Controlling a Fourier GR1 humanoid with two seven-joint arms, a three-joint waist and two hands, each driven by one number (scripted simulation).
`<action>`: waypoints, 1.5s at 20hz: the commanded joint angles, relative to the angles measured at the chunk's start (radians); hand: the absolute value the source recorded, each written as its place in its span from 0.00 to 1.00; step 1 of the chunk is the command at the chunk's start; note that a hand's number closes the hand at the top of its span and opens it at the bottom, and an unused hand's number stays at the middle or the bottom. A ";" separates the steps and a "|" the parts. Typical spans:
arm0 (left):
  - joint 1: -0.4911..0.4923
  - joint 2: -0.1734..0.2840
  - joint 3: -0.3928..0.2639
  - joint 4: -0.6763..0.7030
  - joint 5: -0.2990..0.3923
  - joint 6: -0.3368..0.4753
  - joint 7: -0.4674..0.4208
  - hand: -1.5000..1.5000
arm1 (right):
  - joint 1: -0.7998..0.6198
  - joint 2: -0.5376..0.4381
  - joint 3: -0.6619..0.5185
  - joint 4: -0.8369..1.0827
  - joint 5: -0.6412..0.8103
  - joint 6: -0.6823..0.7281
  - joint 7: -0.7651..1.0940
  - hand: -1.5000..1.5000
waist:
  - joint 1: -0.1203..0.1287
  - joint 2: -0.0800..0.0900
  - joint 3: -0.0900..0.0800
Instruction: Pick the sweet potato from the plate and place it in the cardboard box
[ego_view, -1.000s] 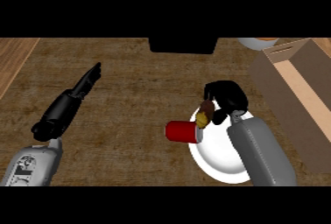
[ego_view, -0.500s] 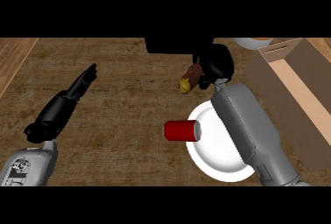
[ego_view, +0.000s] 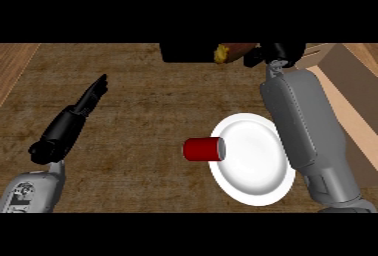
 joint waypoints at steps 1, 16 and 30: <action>0.013 0.003 0.003 0.015 -0.015 0.004 -0.027 0.50 | -0.008 -0.039 -0.078 -0.026 0.018 -0.078 0.114 1.00 | 0.001 0.002 0.000; -0.006 -0.016 0.003 -0.036 -0.008 -0.011 0.031 0.50 | 0.056 -0.388 -0.262 0.187 -0.138 0.140 -0.080 1.00 | 0.009 0.004 0.001; -0.021 0.003 0.044 -0.045 0.020 -0.042 0.059 0.50 | 0.140 -0.535 -0.314 0.356 -0.293 0.536 -0.270 0.00 | 0.001 0.000 0.000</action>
